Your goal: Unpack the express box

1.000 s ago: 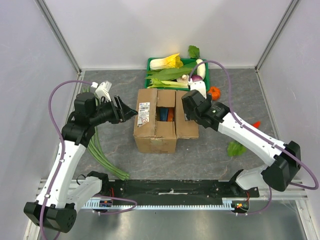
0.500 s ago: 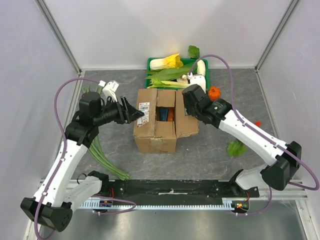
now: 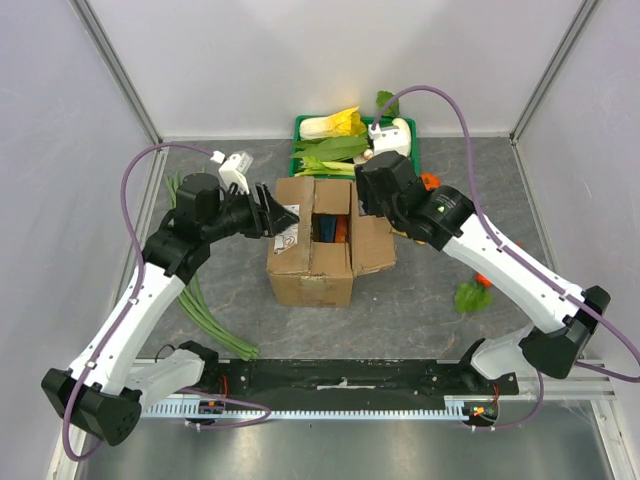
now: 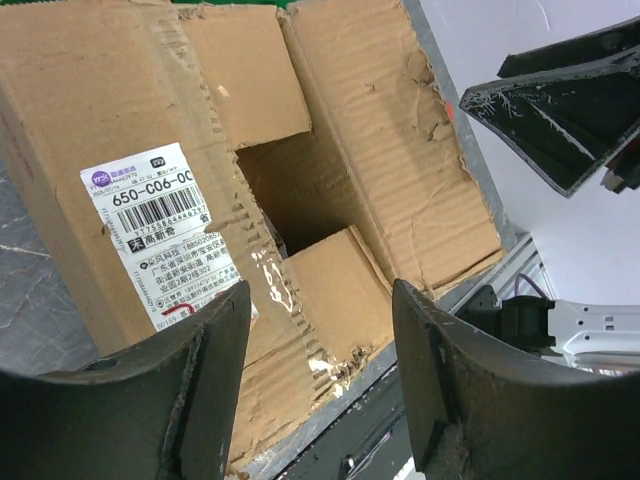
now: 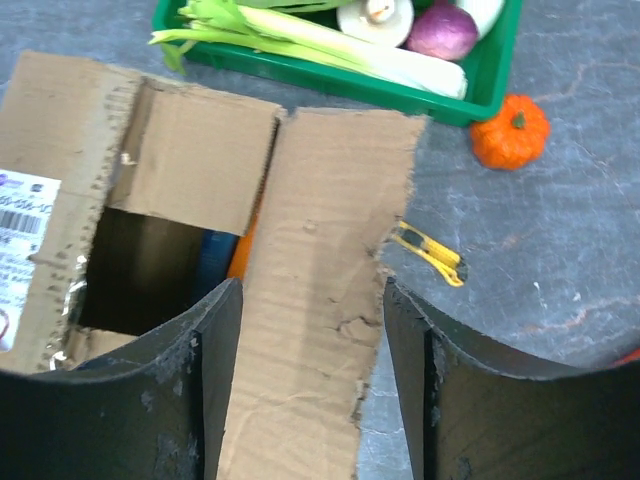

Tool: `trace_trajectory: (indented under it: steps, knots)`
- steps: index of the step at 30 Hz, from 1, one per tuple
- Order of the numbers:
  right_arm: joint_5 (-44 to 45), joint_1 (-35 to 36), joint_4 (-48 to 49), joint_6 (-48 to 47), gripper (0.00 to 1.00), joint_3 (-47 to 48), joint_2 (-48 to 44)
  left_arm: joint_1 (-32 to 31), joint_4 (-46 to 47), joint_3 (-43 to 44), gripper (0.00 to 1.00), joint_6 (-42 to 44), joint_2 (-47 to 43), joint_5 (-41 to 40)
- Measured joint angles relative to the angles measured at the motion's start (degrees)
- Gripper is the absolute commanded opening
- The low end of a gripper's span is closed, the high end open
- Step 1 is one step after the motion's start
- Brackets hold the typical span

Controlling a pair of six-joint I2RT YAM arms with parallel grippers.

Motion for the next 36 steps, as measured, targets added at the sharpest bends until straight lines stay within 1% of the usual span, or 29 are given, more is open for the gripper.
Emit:
trace_trajectory:
  steps: [5, 8, 11, 14, 18, 20, 22, 26, 33, 36]
  knots:
    - [-0.9, 2.0, 0.6, -0.3, 0.78, 0.6, 2.8, -2.8, 0.2, 0.1, 0.71, 0.0, 1.7, -3.9]
    - [-1.1, 2.1, 1.5, 0.7, 0.83, -2.0, 4.9, -4.7, 0.2, 0.1, 0.72, 0.1, 2.4, -7.1]
    - [-1.4, 2.0, 2.8, 2.0, 0.85, -6.2, 6.5, -6.2, 0.2, 0.1, 0.72, 0.3, 3.0, -10.9]
    - [-1.8, 2.0, 4.4, 3.0, 0.83, -9.4, 7.4, -7.3, 0.0, 0.2, 0.73, 0.5, 3.9, -14.6]
    - [-2.1, 2.0, 7.3, 4.5, 0.74, -11.5, 7.7, -8.8, -0.9, 1.0, 0.73, 0.6, 6.1, -19.5]
    - [-2.1, 2.0, 8.8, 5.4, 0.68, -12.3, 7.7, -9.7, -2.0, 2.5, 0.75, 0.7, 8.3, -22.3]
    - [-2.1, 1.9, 9.7, 6.3, 0.66, -12.8, 7.8, -10.6, -3.3, 4.0, 0.76, 0.7, 10.3, -24.6]
    - [-1.9, 1.9, 11.0, 7.8, 0.65, -12.9, 8.4, -13.4, -6.3, 7.3, 0.79, 0.8, 13.7, -29.7]
    - [-1.9, 1.9, 12.7, 9.6, 0.65, -14.1, 8.8, -19.5, -13.3, 14.5, 0.79, 0.7, 20.4, -41.3]
    - [-1.9, 1.9, 13.3, 9.9, 0.65, -14.5, 8.8, -22.5, -15.6, 16.3, 0.79, 0.8, 23.5, -46.4]
